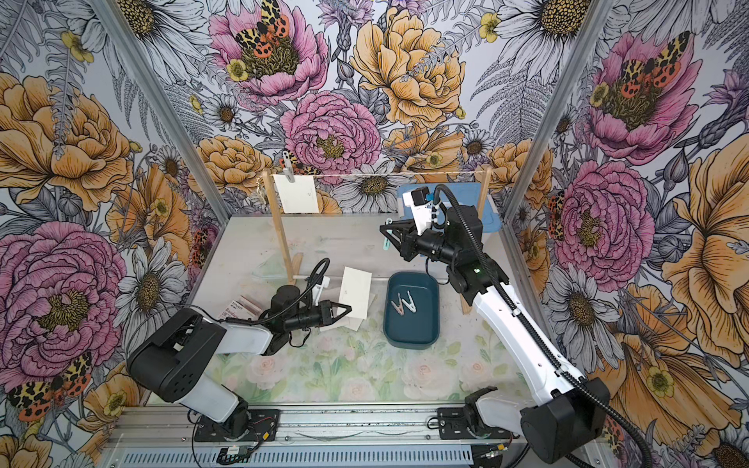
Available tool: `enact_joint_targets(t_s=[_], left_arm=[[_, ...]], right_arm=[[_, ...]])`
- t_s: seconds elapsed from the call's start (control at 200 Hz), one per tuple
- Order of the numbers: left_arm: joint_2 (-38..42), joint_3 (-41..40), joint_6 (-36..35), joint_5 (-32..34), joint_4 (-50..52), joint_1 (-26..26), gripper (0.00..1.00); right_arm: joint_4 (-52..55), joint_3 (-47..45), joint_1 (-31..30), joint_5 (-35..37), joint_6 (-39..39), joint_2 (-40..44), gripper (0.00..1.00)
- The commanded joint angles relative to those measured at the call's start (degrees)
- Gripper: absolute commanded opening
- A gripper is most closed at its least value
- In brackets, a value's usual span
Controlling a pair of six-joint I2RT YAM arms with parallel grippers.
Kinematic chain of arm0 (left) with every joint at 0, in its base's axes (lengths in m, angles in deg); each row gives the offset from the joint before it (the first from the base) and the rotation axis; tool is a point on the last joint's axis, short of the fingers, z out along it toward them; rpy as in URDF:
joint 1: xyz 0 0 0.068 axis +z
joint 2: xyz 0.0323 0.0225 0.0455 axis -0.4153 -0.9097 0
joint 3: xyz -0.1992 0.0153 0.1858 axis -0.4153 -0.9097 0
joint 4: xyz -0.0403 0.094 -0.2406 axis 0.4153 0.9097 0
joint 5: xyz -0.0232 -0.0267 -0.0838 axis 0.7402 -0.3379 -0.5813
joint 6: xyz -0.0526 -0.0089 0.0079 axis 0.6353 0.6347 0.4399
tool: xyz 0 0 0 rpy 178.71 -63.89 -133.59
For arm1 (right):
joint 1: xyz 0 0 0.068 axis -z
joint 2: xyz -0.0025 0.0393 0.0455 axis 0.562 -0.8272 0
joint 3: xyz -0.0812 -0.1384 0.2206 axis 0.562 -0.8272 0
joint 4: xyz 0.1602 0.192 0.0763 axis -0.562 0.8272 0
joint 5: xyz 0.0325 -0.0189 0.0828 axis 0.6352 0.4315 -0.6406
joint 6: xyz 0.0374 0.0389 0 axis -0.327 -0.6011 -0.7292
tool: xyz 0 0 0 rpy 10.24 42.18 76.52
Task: Remove the postcards from the strings
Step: Place the postcard on the postcard.
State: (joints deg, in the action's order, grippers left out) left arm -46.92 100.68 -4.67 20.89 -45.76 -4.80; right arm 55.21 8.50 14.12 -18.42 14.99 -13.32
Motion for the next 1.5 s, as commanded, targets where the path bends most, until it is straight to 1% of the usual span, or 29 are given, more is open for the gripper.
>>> enact_joint_targets(t_s=[0.0,0.245,0.265,0.36,0.455,0.691,0.791,0.841,0.856,0.936,1.206,1.336,1.426,1.496], left_arm=[[-3.16,-1.66,3.15,2.95,-5.33,-0.92,0.0],[-12.07,-6.77,12.78,4.5,-23.85,-2.16,0.0],[-14.3,-7.08,13.34,4.75,-24.85,-2.25,0.01],[-16.64,-9.0,15.17,6.8,-29.21,-2.41,0.08],[-17.41,-10.2,16.05,8.18,-30.44,-2.59,0.2],[-16.71,-12.24,15.46,10.56,-29.3,-2.74,0.36],[-14.51,-13.06,15.14,11.95,-26.91,-2.9,0.39],[-13.23,-13.56,14.73,12.9,-24.56,-3.0,0.41],[-11.08,-13.67,14.68,13.26,-23.71,-3.08,0.42],[-6.41,-13.97,13.14,14.84,-17.11,-3.43,0.44],[15.05,-11.08,5.48,22.94,17.83,-5.45,0.51],[26.45,-8.48,1.61,28.0,34.18,-5.46,0.57],[33.56,-6.12,-1.96,31.42,43.79,-5.42,0.6],[38.1,-4.48,-4.12,33.67,49.06,-5.18,0.62]], right_arm=[[-4.44,-3.43,-0.19,1.24,-2.21,2.28,0.19],[-8.22,-11.08,-0.2,1.08,-4.97,4.4,0.19],[-8.34,-11.55,-0.2,1.09,-5.04,4.44,0.19],[-8.8,-13.33,-0.14,1.21,-5.42,4.78,0.19],[-9.53,-15.09,-0.19,1.27,-5.93,5.07,0.19],[-11.96,-18.78,-0.15,1.18,-7.2,4.89,0.2],[-11.75,-19.49,-0.14,1.67,-7.07,5.07,0.2],[-11.59,-19.92,-0.2,1.95,-6.95,5.15,0.2],[-11.61,-20.03,-0.21,1.97,-6.96,5.11,0.2],[-11.35,-20.73,-0.14,2.29,-6.77,5.16,0.2],[-10.83,-23.16,0.01,4.41,-6.5,5.41,0.2],[-10.09,-25.17,0.18,6.48,-6.35,5.59,0.2],[-9.77,-26.73,0.33,8.1,-6.65,5.46,0.2],[-9.05,-27.98,0.44,10.56,-6.82,5.29,0.2]])
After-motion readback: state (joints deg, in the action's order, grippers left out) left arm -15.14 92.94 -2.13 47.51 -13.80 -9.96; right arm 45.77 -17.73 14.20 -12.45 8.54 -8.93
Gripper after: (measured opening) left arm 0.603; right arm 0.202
